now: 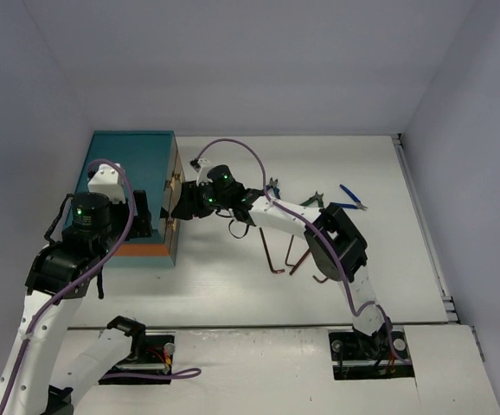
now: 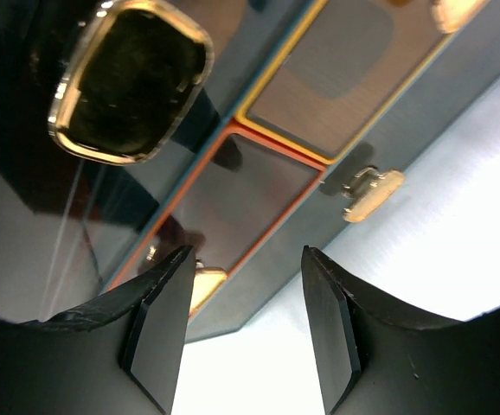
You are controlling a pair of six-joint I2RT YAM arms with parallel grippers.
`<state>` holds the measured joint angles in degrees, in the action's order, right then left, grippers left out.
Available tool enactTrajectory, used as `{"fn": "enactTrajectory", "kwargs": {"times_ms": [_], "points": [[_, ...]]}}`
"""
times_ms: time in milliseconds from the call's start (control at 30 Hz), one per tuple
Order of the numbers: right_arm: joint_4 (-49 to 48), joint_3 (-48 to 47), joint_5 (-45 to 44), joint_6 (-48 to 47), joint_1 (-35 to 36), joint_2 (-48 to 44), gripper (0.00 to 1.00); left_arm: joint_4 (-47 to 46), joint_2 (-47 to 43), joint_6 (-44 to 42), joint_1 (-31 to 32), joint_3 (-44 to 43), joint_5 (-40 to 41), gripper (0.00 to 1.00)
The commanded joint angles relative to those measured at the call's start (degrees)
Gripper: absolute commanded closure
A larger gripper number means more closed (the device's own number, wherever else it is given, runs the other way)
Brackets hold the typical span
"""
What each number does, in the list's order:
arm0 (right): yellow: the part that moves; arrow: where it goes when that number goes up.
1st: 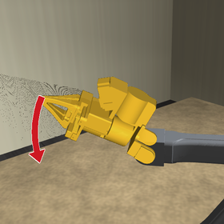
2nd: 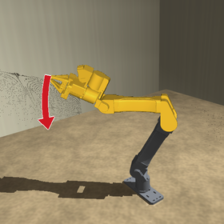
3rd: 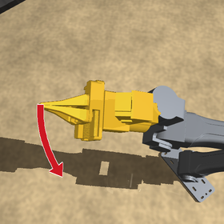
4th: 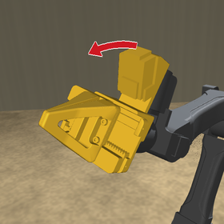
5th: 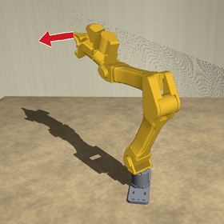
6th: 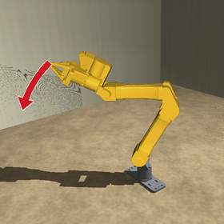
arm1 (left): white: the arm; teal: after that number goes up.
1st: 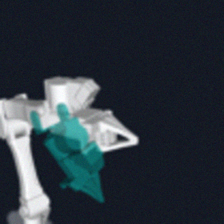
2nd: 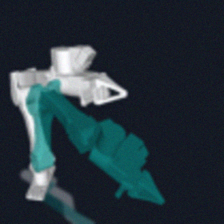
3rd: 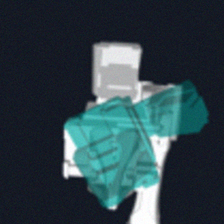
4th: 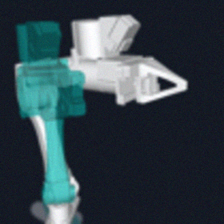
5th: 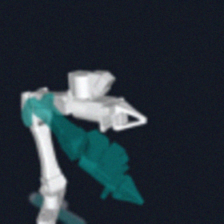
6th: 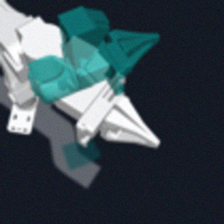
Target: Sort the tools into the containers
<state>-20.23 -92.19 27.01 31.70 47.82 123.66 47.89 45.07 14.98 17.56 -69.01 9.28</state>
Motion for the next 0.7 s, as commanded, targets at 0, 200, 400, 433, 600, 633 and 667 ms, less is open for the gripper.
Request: {"fn": "enactTrajectory", "kwargs": {"times_ms": [0,200,400,433,600,633,667], "points": [[-4.5,0.8,-0.4,-0.5,-3.0,-7.8,0.51,-0.6,-0.4,-1.2,-0.2,-2.9,0.9,0.19],[-4.6,-0.4,1.3,1.0,-7.1,-8.1,0.5,-0.3,-1.1,-1.0,-0.2,-3.1,0.9,0.19],[-4.8,-5.7,4.9,4.1,-9.5,-3.3,0.5,-0.1,-1.6,-1.3,-0.2,-2.9,1.2,0.19],[-4.8,-7.0,5.5,4.6,-9.8,-2.0,0.5,0.0,-1.6,-1.4,-0.2,-2.9,1.4,0.19],[-5.7,-14.3,8.9,7.0,-10.2,4.9,0.5,0.4,-2.2,-2.3,-0.2,-2.6,2.0,0.19],[-6.0,-15.6,9.5,7.7,-10.4,6.0,0.49,0.4,-2.3,-2.4,-0.2,-2.6,2.1,0.19],[-6.5,-17.2,10.0,8.7,-10.5,6.9,0.49,0.4,-2.4,-2.5,-0.2,-2.5,2.2,0.19]]}}
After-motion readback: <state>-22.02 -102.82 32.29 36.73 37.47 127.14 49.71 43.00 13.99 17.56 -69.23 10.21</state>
